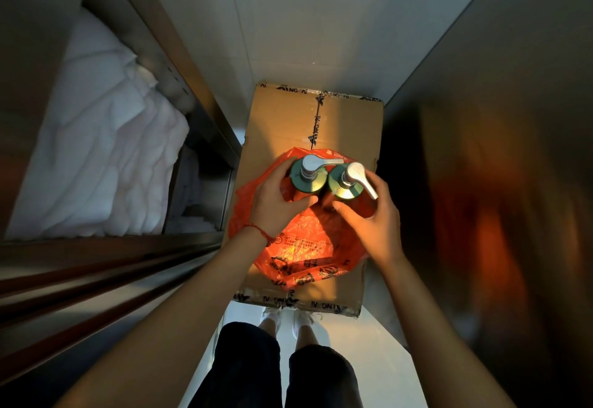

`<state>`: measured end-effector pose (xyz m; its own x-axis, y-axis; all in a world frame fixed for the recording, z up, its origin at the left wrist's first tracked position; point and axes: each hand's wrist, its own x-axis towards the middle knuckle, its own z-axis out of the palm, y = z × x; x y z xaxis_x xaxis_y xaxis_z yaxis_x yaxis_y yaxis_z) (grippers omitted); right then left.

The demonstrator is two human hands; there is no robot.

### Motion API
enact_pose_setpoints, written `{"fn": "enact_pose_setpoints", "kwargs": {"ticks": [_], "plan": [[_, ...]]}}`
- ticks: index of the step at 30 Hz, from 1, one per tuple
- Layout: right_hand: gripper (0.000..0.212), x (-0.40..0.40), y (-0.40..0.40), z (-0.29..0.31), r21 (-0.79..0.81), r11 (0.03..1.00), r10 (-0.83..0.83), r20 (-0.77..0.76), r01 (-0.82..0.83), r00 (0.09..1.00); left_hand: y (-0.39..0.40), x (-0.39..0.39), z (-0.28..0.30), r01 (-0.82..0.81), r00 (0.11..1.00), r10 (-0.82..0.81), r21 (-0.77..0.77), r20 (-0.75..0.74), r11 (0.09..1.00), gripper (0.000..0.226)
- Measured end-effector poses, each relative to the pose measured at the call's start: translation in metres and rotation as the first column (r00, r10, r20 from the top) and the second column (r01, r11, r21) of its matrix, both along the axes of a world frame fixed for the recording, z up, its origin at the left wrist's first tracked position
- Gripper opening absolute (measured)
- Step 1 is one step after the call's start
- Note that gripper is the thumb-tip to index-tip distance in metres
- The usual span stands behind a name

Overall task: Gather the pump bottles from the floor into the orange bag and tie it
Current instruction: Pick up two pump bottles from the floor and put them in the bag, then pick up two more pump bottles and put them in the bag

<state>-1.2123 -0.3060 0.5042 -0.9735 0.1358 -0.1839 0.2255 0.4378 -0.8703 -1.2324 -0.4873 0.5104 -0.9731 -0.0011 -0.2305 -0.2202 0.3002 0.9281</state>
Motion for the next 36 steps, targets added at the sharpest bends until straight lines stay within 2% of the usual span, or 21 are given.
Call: {"fn": "enact_pose_setpoints", "kwargs": {"ticks": [6, 11, 14, 16, 20, 23, 26, 28, 32, 36], "plan": [[0.071, 0.012, 0.002, 0.006, 0.001, 1.000, -0.013, 0.025, 0.013, 1.000, -0.001, 0.008, 0.007, -0.040, 0.999, 0.040, 0.017, 0.010, 0.999, 0.068], [0.065, 0.027, 0.003, 0.019, -0.021, 0.995, -0.094, 0.035, 0.095, 0.995, -0.006, 0.024, 0.018, -0.105, 0.994, 0.106, -0.018, 0.029, 0.994, 0.065], [0.059, 0.041, 0.004, 0.029, 0.005, 0.993, -0.120, 0.037, 0.120, 0.992, -0.012, 0.038, 0.024, -0.105, 0.994, 0.109, -0.138, 0.022, 0.985, 0.062], [0.054, 0.053, 0.004, 0.038, 0.039, 0.994, -0.106, -0.001, 0.106, 0.994, -0.015, 0.049, 0.029, -0.100, 0.995, 0.095, -0.204, -0.033, 0.974, 0.056], [0.052, 0.082, 0.011, 0.050, 0.267, 0.964, -0.004, -0.060, 0.020, 0.998, -0.020, 0.078, 0.040, -0.018, 0.993, -0.023, -0.344, -0.116, 0.939, 0.047], [0.054, 0.106, 0.014, 0.057, 0.389, 0.921, 0.045, -0.057, -0.019, 0.997, -0.024, 0.107, 0.045, 0.023, 0.979, -0.128, -0.535, -0.161, 0.845, 0.052], [0.055, 0.135, 0.017, 0.062, 0.389, 0.920, 0.082, -0.048, -0.057, 0.996, -0.021, 0.137, 0.047, 0.076, 0.976, -0.193, -0.673, -0.100, 0.736, 0.054], [0.056, 0.159, 0.020, 0.065, 0.380, 0.919, 0.126, -0.043, -0.101, 0.991, -0.015, 0.164, 0.054, 0.075, 0.973, -0.208, -0.715, -0.101, 0.696, 0.054], [0.054, 0.207, 0.027, 0.072, 0.398, 0.903, 0.190, -0.034, -0.161, 0.981, 0.000, 0.215, 0.066, -0.024, 0.965, -0.170, -0.710, -0.201, 0.704, 0.055], [0.054, 0.257, 0.039, 0.083, 0.443, 0.881, 0.197, -0.025, -0.166, 0.980, 0.012, 0.260, 0.073, 0.075, 0.967, -0.225, -0.713, -0.118, 0.697, 0.055]]}}
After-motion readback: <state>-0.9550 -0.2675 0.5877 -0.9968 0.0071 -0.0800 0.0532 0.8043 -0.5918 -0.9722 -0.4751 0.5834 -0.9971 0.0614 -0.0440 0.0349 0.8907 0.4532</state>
